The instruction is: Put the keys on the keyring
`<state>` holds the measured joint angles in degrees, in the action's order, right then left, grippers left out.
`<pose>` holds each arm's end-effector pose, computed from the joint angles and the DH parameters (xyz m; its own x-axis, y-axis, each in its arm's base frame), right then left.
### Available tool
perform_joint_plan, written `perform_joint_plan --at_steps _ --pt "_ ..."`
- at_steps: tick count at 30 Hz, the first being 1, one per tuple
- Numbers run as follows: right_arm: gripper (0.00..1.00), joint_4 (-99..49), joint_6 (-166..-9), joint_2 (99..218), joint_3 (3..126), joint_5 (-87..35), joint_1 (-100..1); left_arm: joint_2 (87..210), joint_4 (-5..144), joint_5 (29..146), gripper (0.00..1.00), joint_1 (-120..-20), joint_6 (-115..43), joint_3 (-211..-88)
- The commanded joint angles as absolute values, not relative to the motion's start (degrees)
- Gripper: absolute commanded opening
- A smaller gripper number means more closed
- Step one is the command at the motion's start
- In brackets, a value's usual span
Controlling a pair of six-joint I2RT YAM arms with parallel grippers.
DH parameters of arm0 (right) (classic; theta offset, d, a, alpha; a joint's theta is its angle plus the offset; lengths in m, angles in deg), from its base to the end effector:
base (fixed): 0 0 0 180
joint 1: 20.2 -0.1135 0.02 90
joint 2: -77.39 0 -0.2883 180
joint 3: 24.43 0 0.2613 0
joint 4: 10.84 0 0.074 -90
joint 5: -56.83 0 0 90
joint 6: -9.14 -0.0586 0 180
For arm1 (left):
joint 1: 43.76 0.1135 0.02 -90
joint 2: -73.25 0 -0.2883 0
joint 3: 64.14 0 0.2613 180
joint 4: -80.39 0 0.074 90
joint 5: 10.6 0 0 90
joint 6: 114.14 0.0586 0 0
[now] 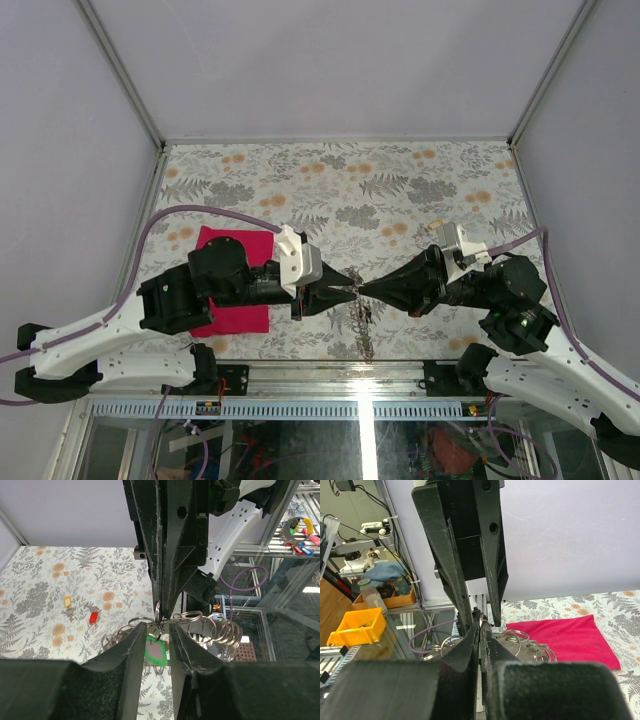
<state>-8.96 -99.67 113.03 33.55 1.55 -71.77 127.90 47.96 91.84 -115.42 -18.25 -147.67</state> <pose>0.0601 0.1295 0.4309 -0.0703 0.3377 -0.9386 -0.9973 -0.0052 0.0729 0.0550 -0.2061 0.4667 0.0827 0.0691 -0.9942 0.9913 0.0966 0.0892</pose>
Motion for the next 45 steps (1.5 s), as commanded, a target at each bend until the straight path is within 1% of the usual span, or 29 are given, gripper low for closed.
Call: perform_joint_plan --at_steps 1,4,6,9,10,13,14,18,20,25,29,33,38,41,45 --pt "0.00 -5.00 -98.77 112.47 35.07 2.21 -71.51 128.17 52.16 92.72 0.25 -115.80 -19.06 -147.68" --pt "0.00 -5.22 -98.63 112.55 35.12 2.59 -71.46 128.30 52.43 92.58 0.22 -115.83 -19.13 -147.81" --pt "0.00 -5.29 -98.63 112.48 35.16 2.59 -71.52 128.44 52.44 92.53 0.15 -115.77 -19.00 -147.99" --pt "0.00 -5.81 -98.25 112.22 35.28 2.47 -71.52 128.86 51.82 92.46 0.01 -115.82 -18.95 -148.55" --pt "0.00 -6.14 -98.00 112.13 35.33 2.37 -71.46 129.09 51.37 92.30 0.00 -115.82 -18.93 -148.78" --pt "0.01 -8.17 -96.27 112.02 35.66 2.08 -71.46 129.67 48.79 92.16 0.00 -115.83 -18.88 -150.38" --pt "0.04 -9.32 -95.41 111.95 35.99 2.01 -71.52 130.06 47.33 92.05 0.00 -115.81 -18.64 -151.32" --pt "0.23 -16.29 -90.94 111.71 38.06 2.04 -71.52 133.29 36.62 92.59 0.00 -115.80 -16.94 -157.34" --pt "0.27 -19.28 -89.39 112.04 38.91 2.70 -71.50 135.57 30.55 93.12 0.00 -115.78 -15.87 -160.68" --pt "0.33 -23.49 -87.90 113.97 39.68 5.06 -71.51 141.49 16.88 93.85 0.00 -115.83 -13.47 -169.18" --pt "0.35 -23.25 -88.24 114.99 38.55 5.99 -71.52 145.93 8.23 93.40 0.00 -115.80 -12.25 -175.66" --pt "0.35 -22.65 -88.61 116.11 37.49 7.43 -71.48 148.03 4.25 92.38 0.00 -115.93 -11.63 -179.07" --pt "0.35 -21.38 -89.70 117.75 37.26 9.74 -71.49 149.58 1.88 91.46 0.00 -116.00 -11.03 -181.40" --pt "0.31 -21.15 -89.91 118.60 37.36 10.86 -71.53 150.02 1.51 91.14 0.00 -116.03 -10.91 -181.94" --pt "0.31 -20.49 -90.16 119.45 37.25 11.31 -71.53 150.32 1.49 90.85 0.00 -116.07 -10.76 -182.24"
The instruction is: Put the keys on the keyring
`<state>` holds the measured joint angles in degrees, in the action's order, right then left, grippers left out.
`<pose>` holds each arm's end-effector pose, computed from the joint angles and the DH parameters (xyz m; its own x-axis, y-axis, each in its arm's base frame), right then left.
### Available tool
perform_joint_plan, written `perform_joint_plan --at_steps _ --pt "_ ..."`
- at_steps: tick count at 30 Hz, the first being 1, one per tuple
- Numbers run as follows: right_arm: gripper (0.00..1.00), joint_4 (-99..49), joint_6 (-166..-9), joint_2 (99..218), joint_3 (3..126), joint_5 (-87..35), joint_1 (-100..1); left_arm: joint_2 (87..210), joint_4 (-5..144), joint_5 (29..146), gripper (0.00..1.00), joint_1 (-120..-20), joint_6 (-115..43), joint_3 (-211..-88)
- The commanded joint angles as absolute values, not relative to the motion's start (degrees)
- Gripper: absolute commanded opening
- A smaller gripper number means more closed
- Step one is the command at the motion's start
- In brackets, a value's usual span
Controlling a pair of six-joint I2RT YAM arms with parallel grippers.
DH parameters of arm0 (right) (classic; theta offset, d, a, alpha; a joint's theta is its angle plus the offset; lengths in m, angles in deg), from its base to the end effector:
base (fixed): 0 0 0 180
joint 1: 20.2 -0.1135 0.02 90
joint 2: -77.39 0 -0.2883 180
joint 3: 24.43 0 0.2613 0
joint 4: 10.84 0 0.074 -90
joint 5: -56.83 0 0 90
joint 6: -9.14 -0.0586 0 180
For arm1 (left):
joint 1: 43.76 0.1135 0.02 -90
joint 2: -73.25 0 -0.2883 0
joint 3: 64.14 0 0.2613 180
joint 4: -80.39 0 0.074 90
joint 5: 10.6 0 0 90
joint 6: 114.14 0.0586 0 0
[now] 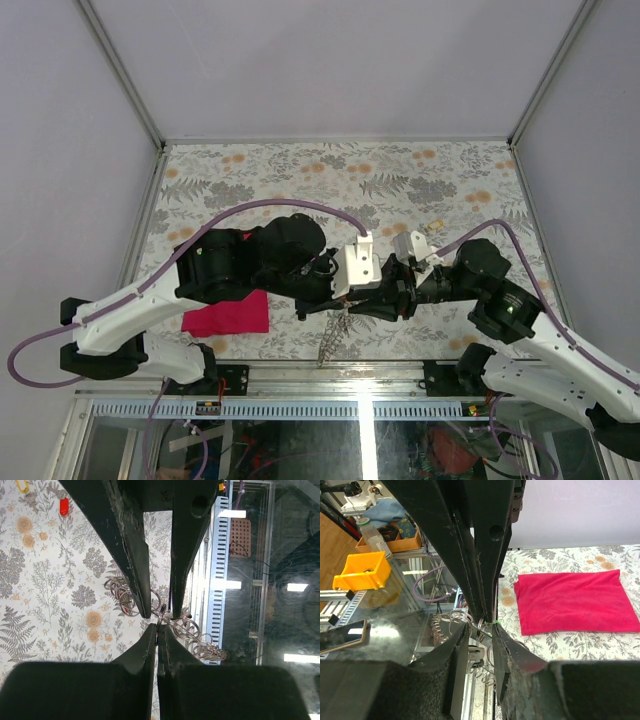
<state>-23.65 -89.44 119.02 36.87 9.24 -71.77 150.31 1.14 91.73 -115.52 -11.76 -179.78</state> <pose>0.0728 0.1554 0.4070 -0.0750 0.0827 -0.9937 -0.9945 -0.0789 0.0685 0.0693 -0.2501 0.4719 0.0106 0.6371 -0.7707 0.9995 0.0157 0.0267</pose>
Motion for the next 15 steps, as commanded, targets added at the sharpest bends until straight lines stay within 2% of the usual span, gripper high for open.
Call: perform_joint_plan --at_steps 1,5,7,12,15 --pt "0.31 -20.18 -90.19 119.56 37.19 11.45 -71.51 150.38 1.53 90.90 0.00 -116.06 -10.78 -182.27" --pt "0.27 -19.55 -90.37 120.47 37.34 11.65 -71.52 150.42 1.55 90.53 0.00 -116.12 -10.77 -182.55" --pt "0.20 -19.61 -90.31 120.92 37.36 11.66 -71.50 150.42 1.62 90.22 0.00 -116.10 -10.72 -182.66" --pt "0.11 -20.41 -89.69 121.23 37.24 10.53 -71.51 150.00 2.31 89.96 0.00 -116.18 -10.92 -182.31" --pt "0.00 -21.42 -88.94 120.91 37.27 9.00 -71.51 149.22 3.19 89.92 0.00 -116.16 -10.91 -181.77"
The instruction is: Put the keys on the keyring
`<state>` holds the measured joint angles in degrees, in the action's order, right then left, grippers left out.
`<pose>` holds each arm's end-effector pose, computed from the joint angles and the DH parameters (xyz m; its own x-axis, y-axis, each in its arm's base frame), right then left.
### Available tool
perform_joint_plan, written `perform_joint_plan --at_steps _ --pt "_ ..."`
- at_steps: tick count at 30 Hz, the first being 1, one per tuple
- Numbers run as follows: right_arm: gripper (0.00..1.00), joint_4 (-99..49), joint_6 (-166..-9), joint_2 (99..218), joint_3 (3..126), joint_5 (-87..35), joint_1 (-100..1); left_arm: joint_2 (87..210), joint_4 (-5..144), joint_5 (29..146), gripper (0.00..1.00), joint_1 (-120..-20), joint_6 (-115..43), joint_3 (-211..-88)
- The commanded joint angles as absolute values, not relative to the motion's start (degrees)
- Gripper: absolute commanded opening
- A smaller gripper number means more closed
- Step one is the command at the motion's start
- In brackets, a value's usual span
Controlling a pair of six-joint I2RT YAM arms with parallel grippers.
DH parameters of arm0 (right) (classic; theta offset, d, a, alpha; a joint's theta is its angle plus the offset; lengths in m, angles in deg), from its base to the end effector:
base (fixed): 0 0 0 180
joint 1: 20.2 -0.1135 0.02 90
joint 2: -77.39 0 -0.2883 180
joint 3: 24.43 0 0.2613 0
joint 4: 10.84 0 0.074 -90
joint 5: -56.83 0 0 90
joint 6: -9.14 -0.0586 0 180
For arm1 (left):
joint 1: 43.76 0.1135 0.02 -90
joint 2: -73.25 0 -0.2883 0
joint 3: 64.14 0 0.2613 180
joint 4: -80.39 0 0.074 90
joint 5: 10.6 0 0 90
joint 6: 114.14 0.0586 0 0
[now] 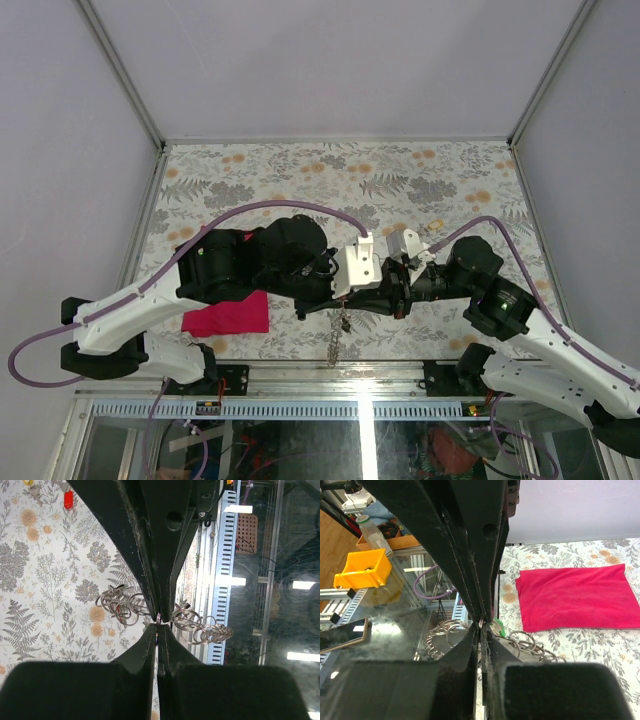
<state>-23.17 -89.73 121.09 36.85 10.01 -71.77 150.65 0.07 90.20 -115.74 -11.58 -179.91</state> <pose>0.0785 0.1635 0.4023 -0.0972 0.0584 -0.9936 -0.9917 -0.0906 0.0917 0.0699 -0.2505 0.4691 0.0107 0.6577 -0.7532 0.9988 0.0290 0.0395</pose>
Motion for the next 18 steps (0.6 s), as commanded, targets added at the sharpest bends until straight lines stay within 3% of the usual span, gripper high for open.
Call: perform_joint_plan --at_steps 1,3,9,18 --pt "0.00 -21.49 -88.72 120.57 37.26 8.49 -71.51 148.87 3.95 89.92 0.00 -116.17 -10.95 -181.40" --pt "0.00 -20.84 -88.29 119.07 36.92 7.02 -71.51 147.60 5.83 89.84 0.04 -116.18 -11.33 -180.08" --pt "0.00 -19.14 -88.21 115.65 36.94 6.12 -71.50 140.13 16.91 92.66 0.33 -116.12 -13.46 -171.77" --pt "0.00 -15.49 -90.17 115.62 37.71 10.99 -71.47 128.29 37.07 94.18 0.39 -116.11 -18.21 -154.76"
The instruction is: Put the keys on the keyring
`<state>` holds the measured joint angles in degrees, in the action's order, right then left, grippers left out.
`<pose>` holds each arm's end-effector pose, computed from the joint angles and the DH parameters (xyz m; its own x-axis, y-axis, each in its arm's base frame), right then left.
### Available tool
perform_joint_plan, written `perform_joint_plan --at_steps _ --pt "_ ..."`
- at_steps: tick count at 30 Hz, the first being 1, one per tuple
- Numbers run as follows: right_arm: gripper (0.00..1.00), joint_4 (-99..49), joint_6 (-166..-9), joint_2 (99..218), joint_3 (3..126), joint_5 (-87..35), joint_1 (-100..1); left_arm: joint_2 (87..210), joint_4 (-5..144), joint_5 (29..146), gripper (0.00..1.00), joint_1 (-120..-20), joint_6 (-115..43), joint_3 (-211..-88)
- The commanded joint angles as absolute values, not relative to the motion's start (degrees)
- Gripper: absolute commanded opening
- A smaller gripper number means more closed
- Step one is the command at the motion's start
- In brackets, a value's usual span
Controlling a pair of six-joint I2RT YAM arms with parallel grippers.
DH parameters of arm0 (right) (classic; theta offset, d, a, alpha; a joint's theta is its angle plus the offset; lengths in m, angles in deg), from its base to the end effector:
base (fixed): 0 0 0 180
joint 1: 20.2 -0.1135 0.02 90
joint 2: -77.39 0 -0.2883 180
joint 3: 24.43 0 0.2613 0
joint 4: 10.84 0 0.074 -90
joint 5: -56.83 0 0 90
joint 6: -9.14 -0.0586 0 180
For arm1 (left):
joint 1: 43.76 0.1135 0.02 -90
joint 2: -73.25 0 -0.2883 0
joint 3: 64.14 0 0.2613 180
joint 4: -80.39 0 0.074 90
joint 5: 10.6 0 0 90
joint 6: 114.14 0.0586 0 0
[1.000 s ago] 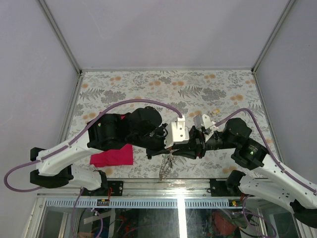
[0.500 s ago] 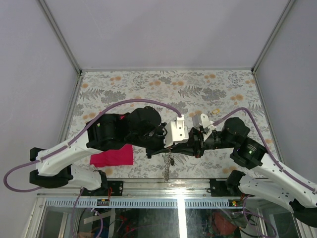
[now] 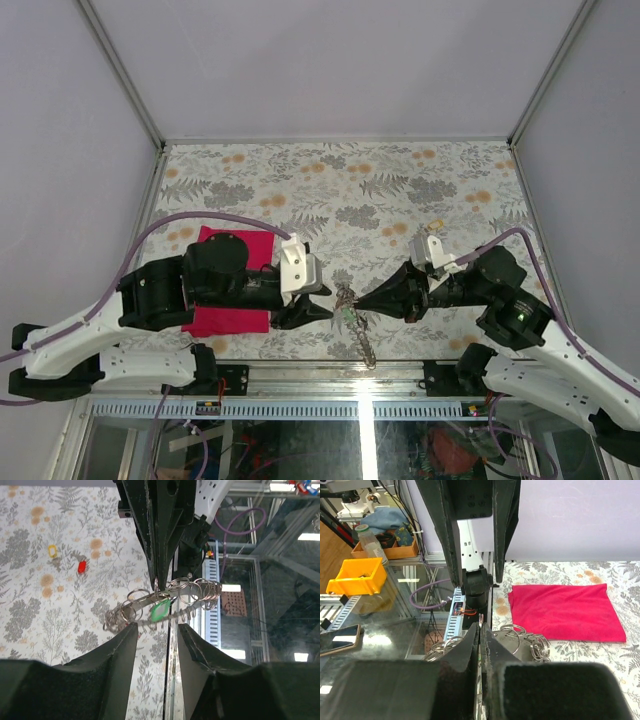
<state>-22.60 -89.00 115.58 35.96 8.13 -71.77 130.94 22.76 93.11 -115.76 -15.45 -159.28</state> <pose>0.0638 0.1426 0.4119 -0.0290 0.1346 -0.9905 -0.9979 -0.0612 0.0209 0.0474 -0.1909 0.4709 0.0446 0.3377 -0.9402 0.9974 0.0381 0.0610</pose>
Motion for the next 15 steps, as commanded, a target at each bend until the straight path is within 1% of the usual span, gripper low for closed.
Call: perform_joint_plan --at_steps 1,5,11,15 --pt "0.00 -15.35 -90.36 115.73 37.94 10.99 -71.52 127.55 38.54 93.64 0.40 -116.19 -18.36 -153.79" --pt "0.00 -14.86 -91.24 115.47 38.06 9.13 -71.50 125.89 43.31 90.54 0.40 -116.10 -19.22 -150.66" --pt "0.00 -13.92 -94.48 113.72 36.01 -2.18 -71.53 123.62 48.74 81.65 0.39 -116.15 -21.60 -145.45" --pt "0.00 -11.68 -95.47 112.50 33.99 -4.18 -71.51 121.52 52.75 76.56 0.41 -116.11 -24.32 -140.62"
